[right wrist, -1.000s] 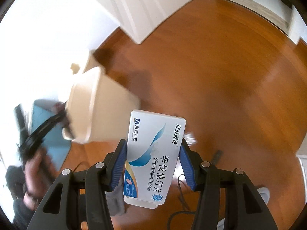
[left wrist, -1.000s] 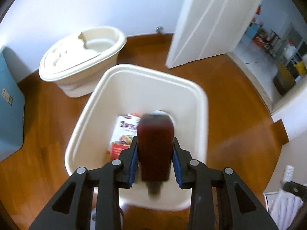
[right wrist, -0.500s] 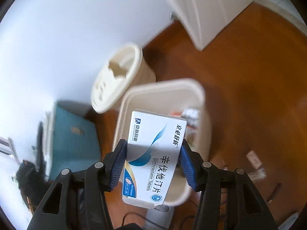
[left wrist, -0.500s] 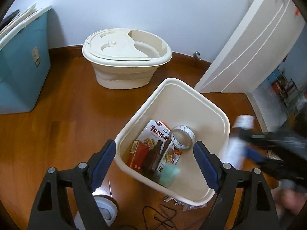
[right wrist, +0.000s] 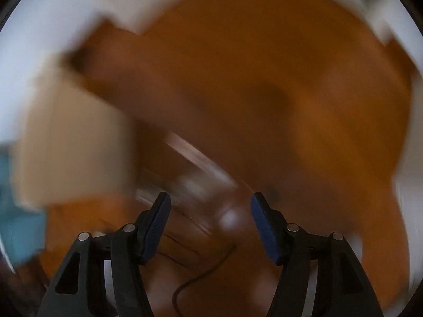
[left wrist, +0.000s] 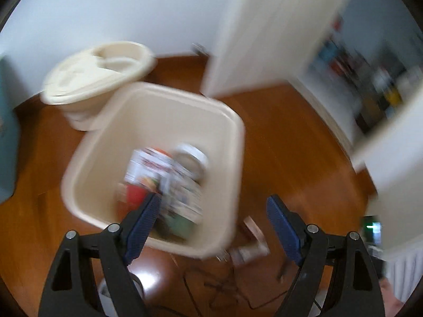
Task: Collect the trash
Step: 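Lower the right gripper onto the black lighter and close it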
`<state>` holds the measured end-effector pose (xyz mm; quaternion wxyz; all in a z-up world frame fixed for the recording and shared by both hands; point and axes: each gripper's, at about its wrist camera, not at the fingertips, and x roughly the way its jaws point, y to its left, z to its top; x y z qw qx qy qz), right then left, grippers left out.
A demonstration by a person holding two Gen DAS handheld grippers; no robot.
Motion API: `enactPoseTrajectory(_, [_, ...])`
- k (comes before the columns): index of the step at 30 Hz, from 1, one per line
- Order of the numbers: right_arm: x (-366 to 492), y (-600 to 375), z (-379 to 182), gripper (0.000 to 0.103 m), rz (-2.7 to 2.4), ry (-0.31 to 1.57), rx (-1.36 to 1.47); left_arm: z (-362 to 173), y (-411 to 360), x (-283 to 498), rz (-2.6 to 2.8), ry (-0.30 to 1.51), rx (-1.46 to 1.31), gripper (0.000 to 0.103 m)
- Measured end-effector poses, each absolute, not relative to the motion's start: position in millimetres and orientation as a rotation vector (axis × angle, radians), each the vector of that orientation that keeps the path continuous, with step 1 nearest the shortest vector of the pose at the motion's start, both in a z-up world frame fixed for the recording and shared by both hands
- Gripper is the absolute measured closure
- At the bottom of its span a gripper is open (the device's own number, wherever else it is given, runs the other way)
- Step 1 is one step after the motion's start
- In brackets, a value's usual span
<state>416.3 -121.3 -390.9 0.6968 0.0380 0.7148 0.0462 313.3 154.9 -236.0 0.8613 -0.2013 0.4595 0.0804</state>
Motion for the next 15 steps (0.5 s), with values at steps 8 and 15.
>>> enactPoseTrajectory(8, [412.4,-198.9,-497.8,0.041,-0.033,1.619,0.212,-303.4,57.7,338.9,-0.035,1.179,-0.24,0.02])
enactPoseTrajectory(15, [407.5,-179.5,-545.7,0.058,-0.05,1.716,0.208,-329.3,46.1,348.2,-0.021,1.228,-0.221,0.02])
